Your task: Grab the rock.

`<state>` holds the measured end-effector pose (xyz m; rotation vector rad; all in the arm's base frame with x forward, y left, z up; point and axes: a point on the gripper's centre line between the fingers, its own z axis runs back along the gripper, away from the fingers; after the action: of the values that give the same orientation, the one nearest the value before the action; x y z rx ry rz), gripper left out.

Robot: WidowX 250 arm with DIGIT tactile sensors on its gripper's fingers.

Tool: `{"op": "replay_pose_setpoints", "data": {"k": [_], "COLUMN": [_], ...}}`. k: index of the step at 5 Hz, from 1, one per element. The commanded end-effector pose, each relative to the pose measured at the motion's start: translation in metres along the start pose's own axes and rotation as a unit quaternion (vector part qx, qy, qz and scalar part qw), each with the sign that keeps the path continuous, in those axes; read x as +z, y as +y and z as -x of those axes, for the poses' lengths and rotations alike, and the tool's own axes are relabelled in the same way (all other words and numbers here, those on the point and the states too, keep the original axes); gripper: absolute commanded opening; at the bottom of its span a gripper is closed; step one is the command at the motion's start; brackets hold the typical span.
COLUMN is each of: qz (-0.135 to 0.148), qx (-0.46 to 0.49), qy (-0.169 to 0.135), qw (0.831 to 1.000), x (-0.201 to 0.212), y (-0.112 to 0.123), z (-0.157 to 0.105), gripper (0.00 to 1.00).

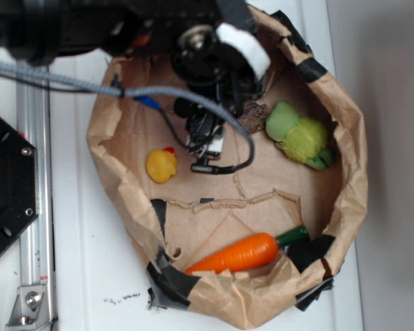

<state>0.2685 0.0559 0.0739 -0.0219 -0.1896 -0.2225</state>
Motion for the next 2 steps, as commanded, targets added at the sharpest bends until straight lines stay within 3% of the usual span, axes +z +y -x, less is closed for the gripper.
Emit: {"op": "replay_pose_setpoints", "data": {"k": [1, 2], "qz": [-0.014, -0.028], "qx": [-0.019, -0.061], "qy": [-0.018, -0.023], "qw": [1.000, 0.998], "x": [-0.008, -0.023], "y": [-0.011, -0.020], "z": [-0.020, -0.022], "gripper": [1.00, 1.00]}}
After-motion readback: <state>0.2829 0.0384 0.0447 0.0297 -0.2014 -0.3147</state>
